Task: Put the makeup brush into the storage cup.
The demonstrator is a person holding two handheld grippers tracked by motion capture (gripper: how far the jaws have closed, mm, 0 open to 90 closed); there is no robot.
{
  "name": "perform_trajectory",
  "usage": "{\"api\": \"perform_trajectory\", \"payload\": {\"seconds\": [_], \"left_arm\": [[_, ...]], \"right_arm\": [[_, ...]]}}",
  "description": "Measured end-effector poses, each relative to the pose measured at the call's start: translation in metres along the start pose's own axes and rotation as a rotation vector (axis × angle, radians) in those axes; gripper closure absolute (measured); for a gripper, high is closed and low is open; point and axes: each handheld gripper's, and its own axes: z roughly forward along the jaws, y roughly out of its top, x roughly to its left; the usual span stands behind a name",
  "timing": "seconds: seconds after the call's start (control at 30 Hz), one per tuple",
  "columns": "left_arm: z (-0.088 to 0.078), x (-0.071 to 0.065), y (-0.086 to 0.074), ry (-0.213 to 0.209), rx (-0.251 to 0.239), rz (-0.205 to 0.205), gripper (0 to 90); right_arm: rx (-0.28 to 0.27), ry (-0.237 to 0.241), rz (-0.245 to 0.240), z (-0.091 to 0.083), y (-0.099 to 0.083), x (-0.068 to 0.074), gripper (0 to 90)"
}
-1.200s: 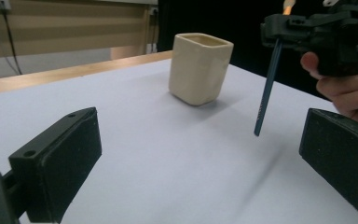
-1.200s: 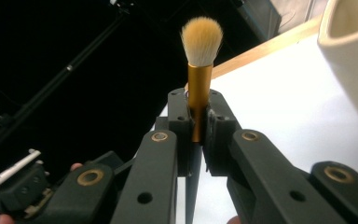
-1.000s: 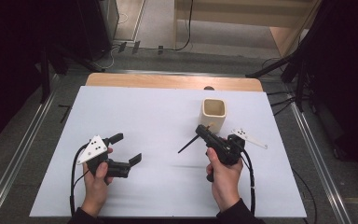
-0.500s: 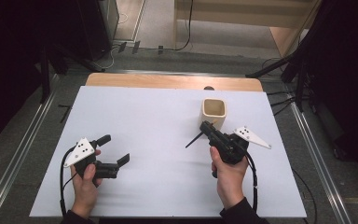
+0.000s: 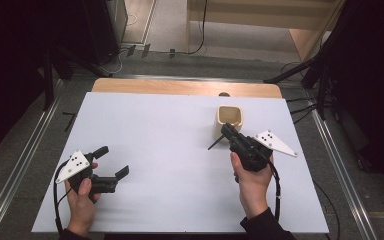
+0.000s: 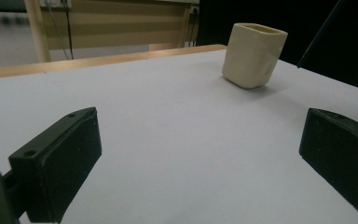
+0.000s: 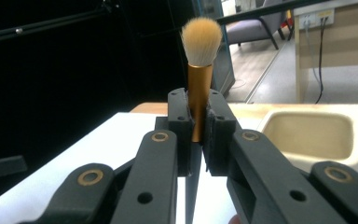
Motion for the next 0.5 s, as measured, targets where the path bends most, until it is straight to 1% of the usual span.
{"api": "perform_trajectory", "payload": {"seconds": [0.03,0.1,0.17,0.2,0.23,0.33,0.37,0.4,0.5], "left_arm": [[-0.003,0.001,-0.001,0.005,0.0,0.001,0.0],[-0.004,0.001,-0.002,0.008,-0.002,0.001,0.0],[-0.007,0.001,-0.003,0.013,-0.003,0.006,0.0],[-0.007,0.001,-0.003,0.013,-0.003,0.006,0.0],[-0.008,0.001,-0.003,0.014,-0.002,0.007,0.0],[-0.01,0.001,-0.005,0.018,0.002,0.007,0.0],[-0.011,0.002,-0.006,0.02,0.006,0.01,0.0],[-0.012,0.002,-0.006,0.022,0.002,0.005,0.0],[-0.015,0.003,-0.008,0.026,-0.001,0.0,0.0]], "right_arm": [[-0.008,-0.009,-0.007,0.0,0.004,-0.002,85.0],[-0.012,-0.013,-0.016,-0.001,0.007,-0.002,85.0],[-0.027,-0.033,-0.039,-0.002,0.012,-0.005,85.0],[-0.027,-0.033,-0.039,-0.002,0.012,-0.005,85.0],[-0.03,-0.051,-0.05,-0.004,0.016,-0.007,85.0],[-0.036,-0.074,-0.067,-0.005,0.021,-0.01,85.0],[-0.036,-0.074,-0.067,-0.005,0.021,-0.01,85.0],[-0.044,-0.085,-0.079,-0.006,0.025,-0.012,85.0],[-0.047,-0.097,-0.088,-0.007,0.028,-0.014,85.0]]}}
